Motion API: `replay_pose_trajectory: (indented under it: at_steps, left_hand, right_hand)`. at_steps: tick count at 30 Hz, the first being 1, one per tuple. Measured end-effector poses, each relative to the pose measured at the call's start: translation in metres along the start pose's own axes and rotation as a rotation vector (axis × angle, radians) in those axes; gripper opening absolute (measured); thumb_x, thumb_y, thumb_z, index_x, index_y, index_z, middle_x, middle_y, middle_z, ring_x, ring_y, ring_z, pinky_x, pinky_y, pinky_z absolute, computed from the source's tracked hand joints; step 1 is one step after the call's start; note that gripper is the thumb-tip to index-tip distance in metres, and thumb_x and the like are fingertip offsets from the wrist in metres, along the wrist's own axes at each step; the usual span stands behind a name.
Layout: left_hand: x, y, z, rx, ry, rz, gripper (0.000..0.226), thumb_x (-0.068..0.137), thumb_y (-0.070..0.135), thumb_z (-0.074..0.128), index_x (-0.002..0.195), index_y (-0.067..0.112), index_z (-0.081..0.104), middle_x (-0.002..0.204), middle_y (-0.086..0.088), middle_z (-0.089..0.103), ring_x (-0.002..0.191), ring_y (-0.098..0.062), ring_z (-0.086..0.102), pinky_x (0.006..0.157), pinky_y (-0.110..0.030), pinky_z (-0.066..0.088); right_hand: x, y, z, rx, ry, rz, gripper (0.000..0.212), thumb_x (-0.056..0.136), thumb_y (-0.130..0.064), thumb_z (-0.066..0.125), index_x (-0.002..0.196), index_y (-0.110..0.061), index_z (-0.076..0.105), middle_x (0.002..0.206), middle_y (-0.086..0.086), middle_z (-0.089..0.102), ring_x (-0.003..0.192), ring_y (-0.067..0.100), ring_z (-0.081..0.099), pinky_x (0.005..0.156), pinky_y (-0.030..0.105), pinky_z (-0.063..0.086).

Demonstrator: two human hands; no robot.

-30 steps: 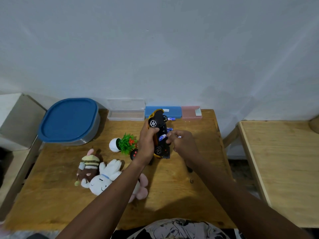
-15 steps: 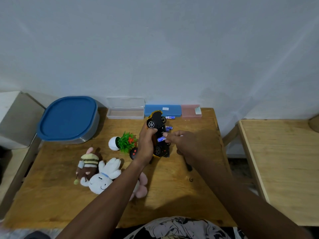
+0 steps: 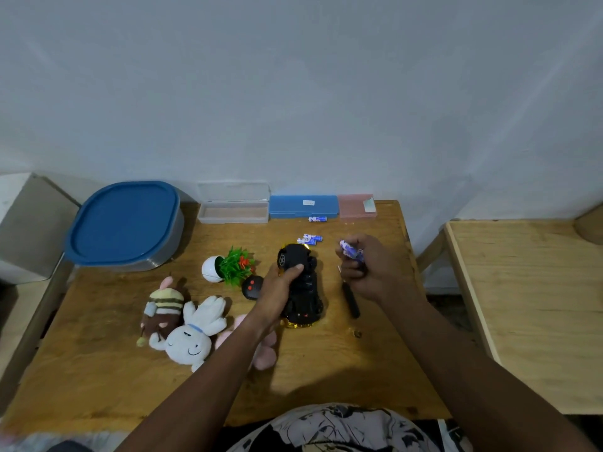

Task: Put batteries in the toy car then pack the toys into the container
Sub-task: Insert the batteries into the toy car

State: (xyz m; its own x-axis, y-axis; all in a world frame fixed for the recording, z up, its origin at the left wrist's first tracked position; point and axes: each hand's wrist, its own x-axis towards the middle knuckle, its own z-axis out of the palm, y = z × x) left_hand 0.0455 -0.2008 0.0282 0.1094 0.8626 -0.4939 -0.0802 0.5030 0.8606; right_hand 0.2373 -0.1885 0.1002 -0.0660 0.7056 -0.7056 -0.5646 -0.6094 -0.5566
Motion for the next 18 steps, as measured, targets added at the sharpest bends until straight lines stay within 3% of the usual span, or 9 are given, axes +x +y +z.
replay_pose_trajectory:
  at_steps: [3, 6, 8, 12, 16, 18]
  left_hand:
    - [-0.01, -0.011, 0.007, 0.107, 0.008, -0.004, 0.033, 0.092, 0.032, 0.07, 0.119, 0.014, 0.069, 0.101, -0.008, 0.077, 0.092, -0.025, 0.074, 0.085, -0.044, 0.06]
    - [-0.02, -0.018, 0.013, 0.199, 0.035, 0.002, 0.027, 0.093, 0.03, 0.069, 0.113, 0.011, 0.071, 0.096, -0.005, 0.078, 0.086, -0.02, 0.075, 0.077, -0.034, 0.06]
    - [-0.022, -0.023, 0.013, 0.236, 0.059, 0.007, 0.028, 0.094, 0.028, 0.068, 0.114, 0.01, 0.07, 0.096, -0.007, 0.077, 0.086, -0.021, 0.074, 0.075, -0.034, 0.06]
    - [-0.02, -0.028, 0.013, 0.338, 0.172, 0.022, 0.033, 0.091, 0.032, 0.071, 0.117, 0.012, 0.068, 0.104, -0.004, 0.074, 0.097, -0.022, 0.07, 0.089, -0.046, 0.057]
    - [-0.021, -0.03, 0.011, 0.56, 0.2, 0.068, 0.032, 0.092, 0.027, 0.07, 0.119, 0.011, 0.067, 0.107, -0.006, 0.073, 0.098, -0.024, 0.068, 0.081, -0.034, 0.054]
    - [-0.022, -0.03, 0.009, 0.73, 0.216, 0.131, 0.034, 0.09, 0.027, 0.071, 0.119, 0.01, 0.068, 0.108, -0.007, 0.074, 0.098, -0.026, 0.068, 0.08, -0.035, 0.054]
  right_hand:
    - [-0.003, 0.006, -0.004, 0.014, 0.033, 0.012, 0.012, 0.085, -0.012, 0.056, 0.096, -0.009, 0.057, 0.071, 0.005, 0.057, 0.051, 0.008, 0.039, 0.039, 0.016, 0.031]
    - [-0.002, 0.013, -0.006, -0.023, 0.048, 0.016, 0.01, 0.091, -0.014, 0.062, 0.098, -0.009, 0.058, 0.076, 0.006, 0.058, 0.056, 0.008, 0.048, 0.042, 0.015, 0.039]
    - [-0.002, 0.017, -0.008, -0.029, 0.054, 0.042, 0.011, 0.092, -0.014, 0.063, 0.101, -0.007, 0.059, 0.079, 0.008, 0.059, 0.058, 0.008, 0.051, 0.044, 0.014, 0.045]
    - [-0.004, 0.02, -0.008, -0.057, 0.099, 0.098, 0.012, 0.093, -0.011, 0.062, 0.103, -0.003, 0.06, 0.083, 0.01, 0.059, 0.062, 0.009, 0.054, 0.049, 0.013, 0.048]
    - [-0.002, 0.023, -0.009, -0.031, 0.126, 0.071, 0.016, 0.093, -0.003, 0.062, 0.108, 0.001, 0.059, 0.088, 0.014, 0.057, 0.068, 0.013, 0.058, 0.045, 0.016, 0.052]
    - [0.0, 0.023, -0.011, -0.044, 0.139, 0.049, 0.012, 0.092, 0.0, 0.061, 0.103, 0.001, 0.06, 0.09, 0.014, 0.058, 0.075, 0.015, 0.06, 0.048, 0.02, 0.056]
